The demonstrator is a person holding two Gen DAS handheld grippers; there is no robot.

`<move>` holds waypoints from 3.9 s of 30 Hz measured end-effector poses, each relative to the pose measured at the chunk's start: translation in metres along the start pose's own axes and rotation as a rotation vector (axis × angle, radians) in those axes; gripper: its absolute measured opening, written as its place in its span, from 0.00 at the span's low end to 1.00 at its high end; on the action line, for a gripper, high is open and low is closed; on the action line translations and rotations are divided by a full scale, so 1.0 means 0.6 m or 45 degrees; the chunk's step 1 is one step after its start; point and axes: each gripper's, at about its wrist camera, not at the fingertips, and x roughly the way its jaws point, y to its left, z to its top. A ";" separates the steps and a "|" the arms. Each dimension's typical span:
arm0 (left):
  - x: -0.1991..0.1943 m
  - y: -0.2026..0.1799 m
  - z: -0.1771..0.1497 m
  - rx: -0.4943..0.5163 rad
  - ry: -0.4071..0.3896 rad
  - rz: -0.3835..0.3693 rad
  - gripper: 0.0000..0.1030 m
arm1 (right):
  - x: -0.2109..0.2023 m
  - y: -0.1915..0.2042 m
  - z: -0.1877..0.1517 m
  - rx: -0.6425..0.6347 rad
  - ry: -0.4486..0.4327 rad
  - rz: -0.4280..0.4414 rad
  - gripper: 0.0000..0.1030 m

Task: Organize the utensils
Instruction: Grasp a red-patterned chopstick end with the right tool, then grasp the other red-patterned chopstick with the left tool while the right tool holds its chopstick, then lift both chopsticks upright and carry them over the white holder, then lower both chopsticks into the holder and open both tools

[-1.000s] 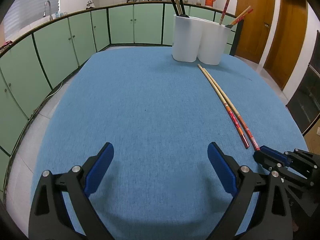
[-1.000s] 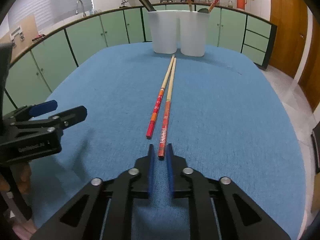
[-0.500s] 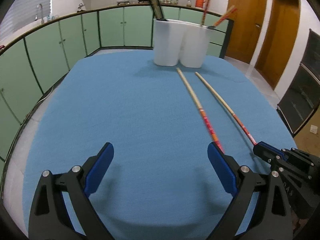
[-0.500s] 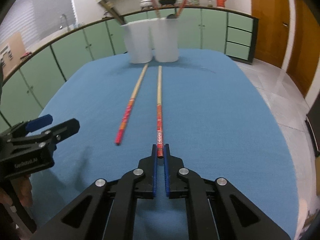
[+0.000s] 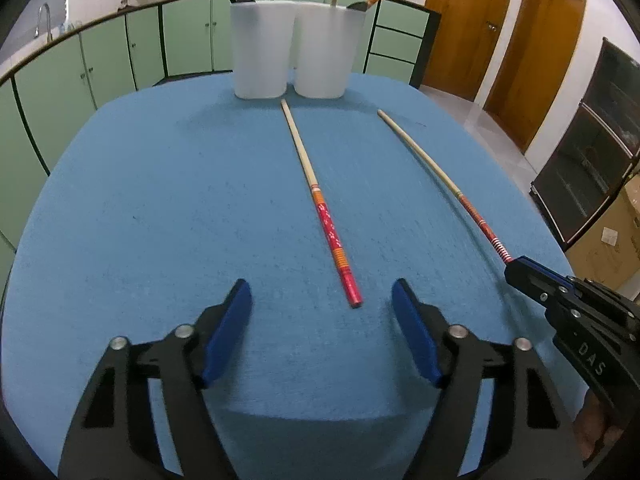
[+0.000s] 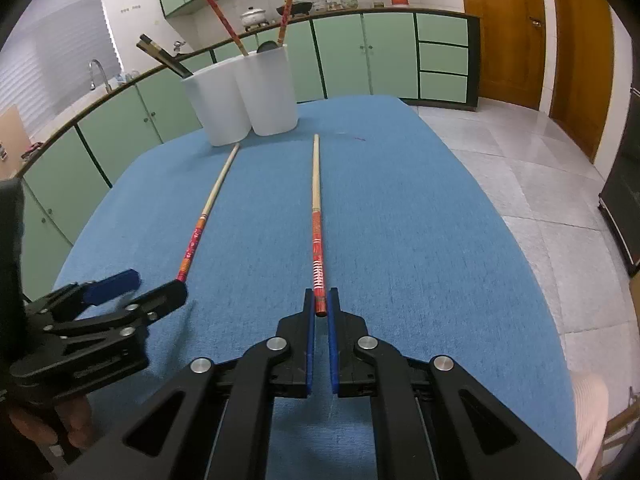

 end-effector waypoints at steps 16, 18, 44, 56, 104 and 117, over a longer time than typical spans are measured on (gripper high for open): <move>0.013 -0.024 0.010 0.047 -0.005 0.101 0.20 | 0.002 -0.010 0.001 0.027 0.017 0.028 0.06; 0.012 -0.019 0.009 0.035 -0.006 0.103 0.08 | 0.002 -0.009 0.002 0.026 0.018 0.027 0.06; -0.145 -0.005 0.061 0.134 -0.252 0.133 0.05 | -0.090 0.017 0.078 -0.092 -0.097 0.050 0.06; -0.217 -0.006 0.131 0.110 -0.454 0.089 0.05 | -0.168 0.010 0.168 -0.079 -0.282 0.146 0.06; -0.186 0.058 0.417 0.058 -0.727 0.049 0.05 | -0.082 0.108 0.530 -0.242 -0.511 0.224 0.05; -0.073 0.091 0.420 0.033 -0.561 0.040 0.05 | 0.018 0.112 0.492 -0.277 -0.336 0.237 0.06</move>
